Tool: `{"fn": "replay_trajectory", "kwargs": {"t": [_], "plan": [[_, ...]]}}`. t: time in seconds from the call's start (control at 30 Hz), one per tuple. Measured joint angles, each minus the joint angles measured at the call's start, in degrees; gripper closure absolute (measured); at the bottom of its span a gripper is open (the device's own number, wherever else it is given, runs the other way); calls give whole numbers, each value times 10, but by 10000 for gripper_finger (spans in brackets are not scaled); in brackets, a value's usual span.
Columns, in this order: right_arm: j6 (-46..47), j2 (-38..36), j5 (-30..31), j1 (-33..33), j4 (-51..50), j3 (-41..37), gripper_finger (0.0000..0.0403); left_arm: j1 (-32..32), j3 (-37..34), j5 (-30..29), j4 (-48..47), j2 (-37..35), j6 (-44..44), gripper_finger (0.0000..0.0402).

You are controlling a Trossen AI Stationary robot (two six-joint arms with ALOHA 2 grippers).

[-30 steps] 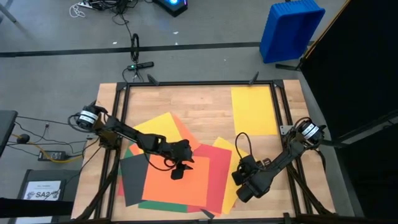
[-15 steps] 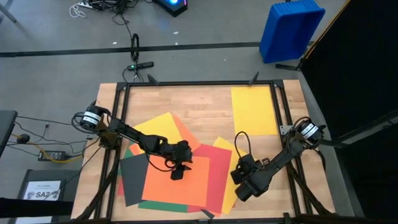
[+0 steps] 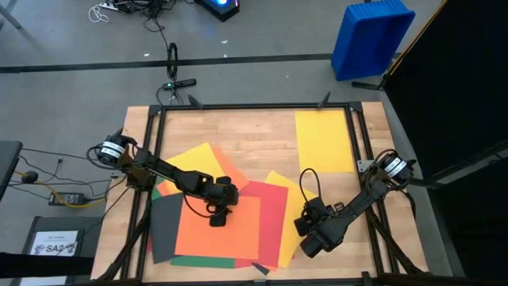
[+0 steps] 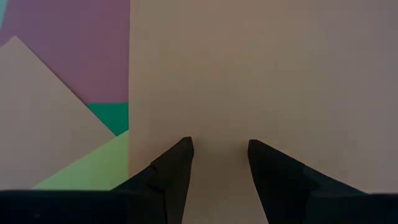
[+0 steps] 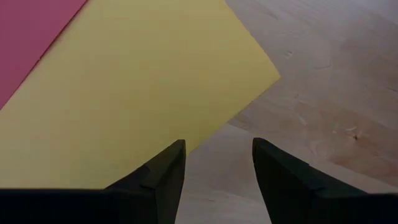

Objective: Organize paper
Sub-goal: Stack the yellow colored paper on top of the yellow colored paper

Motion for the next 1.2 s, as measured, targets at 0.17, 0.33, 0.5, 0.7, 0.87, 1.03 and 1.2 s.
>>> {"fn": "replay_trajectory", "kwargs": {"t": [0.17, 0.33, 0.5, 0.7, 0.87, 1.03, 1.2], "plan": [[0, 0, 0, 0, -3, 0, 238, 0, 29, 3, -21, 3, 0, 255], [2, -1, -11, 3, -32, 0, 236, 0, 89, 7, -61, 6, 16, 255], [32, -9, -25, 13, -75, 0, 235, 0, 125, -3, -70, 5, 29, 255], [98, -21, -27, 32, -115, 0, 231, -2, 135, -12, -27, 5, 32, 255], [110, -21, -31, 33, -50, -47, 228, -9, 135, -14, 33, 11, 32, 255], [92, -27, -62, 26, 31, -102, 228, -18, 135, -14, 74, 36, 43, 255], [119, -52, -46, 31, 44, -124, 220, -20, 135, -7, 79, 56, 46, 255]]}}
